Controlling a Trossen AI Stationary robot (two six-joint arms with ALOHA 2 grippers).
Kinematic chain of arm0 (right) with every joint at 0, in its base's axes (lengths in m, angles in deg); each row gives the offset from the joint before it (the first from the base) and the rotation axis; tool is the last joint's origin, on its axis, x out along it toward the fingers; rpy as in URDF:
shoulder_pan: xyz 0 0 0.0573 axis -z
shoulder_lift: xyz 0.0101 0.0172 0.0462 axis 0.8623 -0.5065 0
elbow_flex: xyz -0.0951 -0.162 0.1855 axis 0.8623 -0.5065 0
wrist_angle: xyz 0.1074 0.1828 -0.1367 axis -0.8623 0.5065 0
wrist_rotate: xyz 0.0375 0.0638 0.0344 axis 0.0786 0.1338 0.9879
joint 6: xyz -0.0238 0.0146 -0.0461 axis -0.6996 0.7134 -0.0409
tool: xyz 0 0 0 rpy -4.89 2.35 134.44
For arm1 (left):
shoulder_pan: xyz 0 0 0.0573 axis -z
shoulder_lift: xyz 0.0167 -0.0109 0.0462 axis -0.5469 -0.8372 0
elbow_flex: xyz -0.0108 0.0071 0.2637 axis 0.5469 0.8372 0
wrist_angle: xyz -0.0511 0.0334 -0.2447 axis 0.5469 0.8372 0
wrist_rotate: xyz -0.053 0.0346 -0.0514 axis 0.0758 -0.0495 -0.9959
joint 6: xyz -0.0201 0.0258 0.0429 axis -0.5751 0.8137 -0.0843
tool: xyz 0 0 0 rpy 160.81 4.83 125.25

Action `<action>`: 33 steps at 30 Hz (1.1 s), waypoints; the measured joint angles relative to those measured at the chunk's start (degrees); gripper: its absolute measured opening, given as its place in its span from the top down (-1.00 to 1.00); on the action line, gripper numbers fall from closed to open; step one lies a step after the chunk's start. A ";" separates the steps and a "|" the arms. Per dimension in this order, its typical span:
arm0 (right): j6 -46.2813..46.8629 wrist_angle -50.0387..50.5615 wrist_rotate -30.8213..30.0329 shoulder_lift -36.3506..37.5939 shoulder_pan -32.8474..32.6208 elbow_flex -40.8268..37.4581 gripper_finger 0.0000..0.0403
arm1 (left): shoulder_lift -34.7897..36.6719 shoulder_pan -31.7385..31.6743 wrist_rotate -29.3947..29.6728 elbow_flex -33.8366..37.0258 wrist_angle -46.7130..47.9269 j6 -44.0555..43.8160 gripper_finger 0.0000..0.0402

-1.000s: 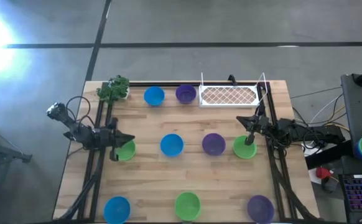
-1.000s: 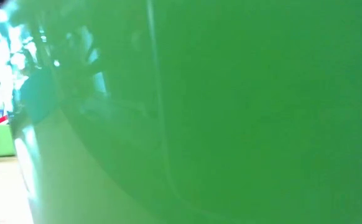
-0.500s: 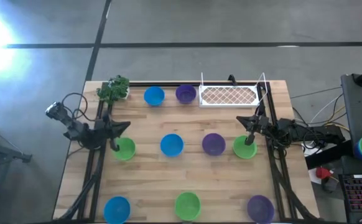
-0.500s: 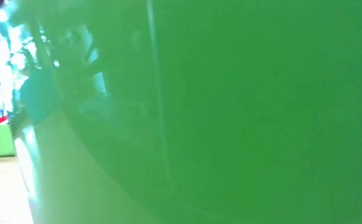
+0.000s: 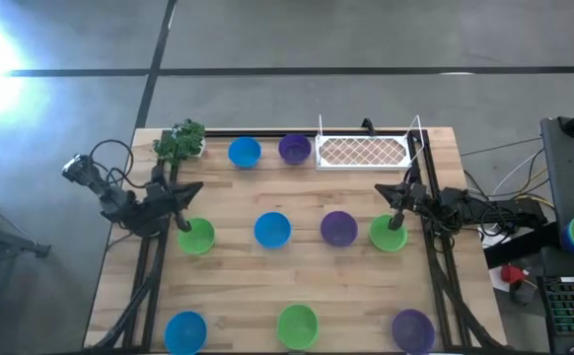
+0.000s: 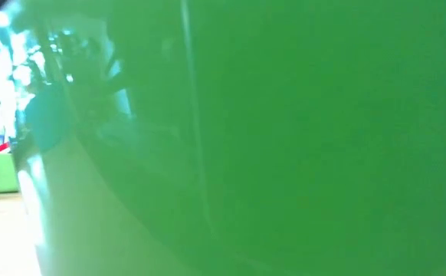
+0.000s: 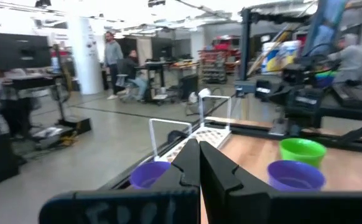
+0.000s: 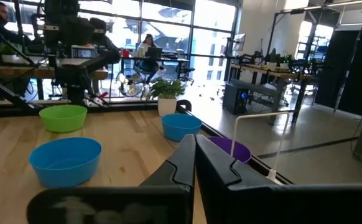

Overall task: Pick & Place Mini bowls
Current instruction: Put the top blue bowl on the shelf

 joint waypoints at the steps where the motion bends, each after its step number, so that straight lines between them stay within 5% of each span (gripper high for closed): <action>1: -0.07 -0.01 0.00 0.00 0.00 -0.02 0.96 | -1.02 -0.32 1.20 -0.52 -0.04 -0.66 1.00; 12: -0.09 -0.02 -0.02 0.00 0.00 -0.01 0.96 | -12.07 -9.61 1.43 -2.97 -0.17 -11.21 1.00; 24: 0.09 0.00 -0.13 0.00 0.00 0.00 0.96 | -24.71 -32.93 -26.01 -5.70 0.42 -18.31 1.00; 33: 0.13 -0.02 -0.15 0.00 0.02 0.00 0.96 | -31.75 -41.34 -28.08 -12.15 -0.11 -16.51 1.00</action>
